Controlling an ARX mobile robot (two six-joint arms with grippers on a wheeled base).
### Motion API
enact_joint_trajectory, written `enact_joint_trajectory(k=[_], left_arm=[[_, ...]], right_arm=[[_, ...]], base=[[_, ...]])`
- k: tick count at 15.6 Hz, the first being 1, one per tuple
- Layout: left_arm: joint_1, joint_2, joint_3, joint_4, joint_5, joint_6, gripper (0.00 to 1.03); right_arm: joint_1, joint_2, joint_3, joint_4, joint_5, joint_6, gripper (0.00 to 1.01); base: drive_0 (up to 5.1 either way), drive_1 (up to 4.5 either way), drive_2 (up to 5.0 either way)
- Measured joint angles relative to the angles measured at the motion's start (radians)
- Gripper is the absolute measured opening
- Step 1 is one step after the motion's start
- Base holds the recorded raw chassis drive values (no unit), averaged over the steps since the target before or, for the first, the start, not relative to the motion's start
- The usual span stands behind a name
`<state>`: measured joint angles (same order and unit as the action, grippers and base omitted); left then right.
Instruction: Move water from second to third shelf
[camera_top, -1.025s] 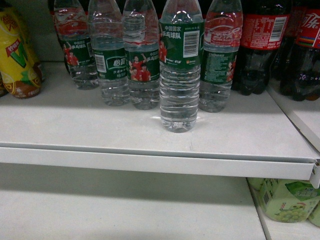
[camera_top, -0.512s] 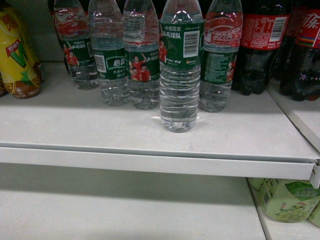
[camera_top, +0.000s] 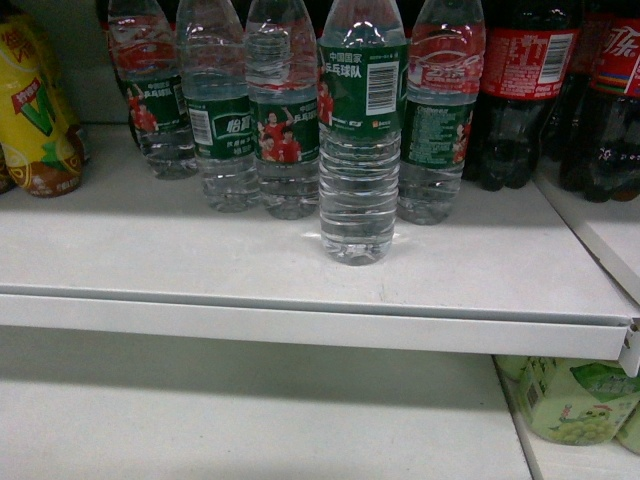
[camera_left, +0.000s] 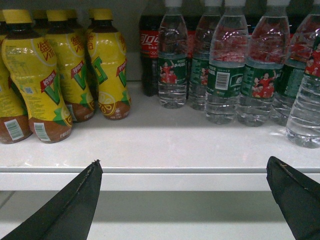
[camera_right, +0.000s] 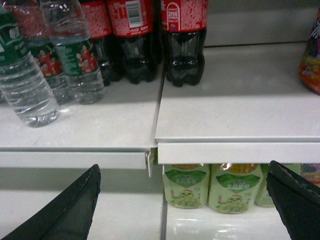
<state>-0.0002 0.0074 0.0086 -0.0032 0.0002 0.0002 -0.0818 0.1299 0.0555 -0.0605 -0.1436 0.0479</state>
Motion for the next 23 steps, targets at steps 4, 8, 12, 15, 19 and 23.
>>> enact_joint_trajectory(k=[4,8,12,15,19,23], left_arm=[[0.000,0.000,0.000,0.000,-0.001,0.000,0.98],[0.000,0.000,0.000,0.000,-0.001,0.000,0.98],[0.000,0.000,0.000,0.000,-0.001,0.000,0.98],[0.000,0.000,0.000,0.000,-0.001,0.000,0.98],[0.000,0.000,0.000,0.000,-0.001,0.000,0.98],[0.000,0.000,0.000,0.000,-0.001,0.000,0.98]], right_arm=[[-0.008,0.365,0.193,0.342,-0.029,0.011,0.98],[0.123,0.697,0.418,0.499,0.025,0.000,0.98],[0.323,0.890,0.454,0.586,0.068,-0.061,0.98],[0.412,1.078,0.439,0.655,0.079,-0.108,0.98],[0.516,1.325,0.514,0.735,0.122,-0.146,0.98],[0.574,1.421,0.615,0.752,0.120,-0.126,0.98]], base=[[0.0,0.00,0.0],[0.0,0.00,0.0],[0.0,0.00,0.0],[0.0,0.00,0.0],[0.0,0.00,0.0],[0.0,0.00,0.0]])
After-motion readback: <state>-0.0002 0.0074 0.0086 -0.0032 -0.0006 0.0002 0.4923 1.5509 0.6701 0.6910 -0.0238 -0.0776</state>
